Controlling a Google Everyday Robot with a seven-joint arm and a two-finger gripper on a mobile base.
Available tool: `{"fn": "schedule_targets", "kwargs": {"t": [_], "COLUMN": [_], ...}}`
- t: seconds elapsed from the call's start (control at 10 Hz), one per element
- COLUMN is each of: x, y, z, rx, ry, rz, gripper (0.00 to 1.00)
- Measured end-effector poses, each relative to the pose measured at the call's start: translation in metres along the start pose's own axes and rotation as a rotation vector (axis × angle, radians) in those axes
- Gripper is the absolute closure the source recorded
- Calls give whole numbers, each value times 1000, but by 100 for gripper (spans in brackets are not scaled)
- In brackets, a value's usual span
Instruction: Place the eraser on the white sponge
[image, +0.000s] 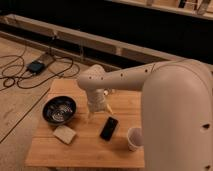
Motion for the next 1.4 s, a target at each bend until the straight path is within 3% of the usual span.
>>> {"fn": "schedule_targets", "kwargs": {"t": [0.3,0.7,1.4], "x": [-4,-9,12], "y": [19,42,44], "z": [26,58,93], "rx": [30,42,101], "ry": [-5,-12,-5], "rz": [141,285,334], "gripper": [20,20,20]}}
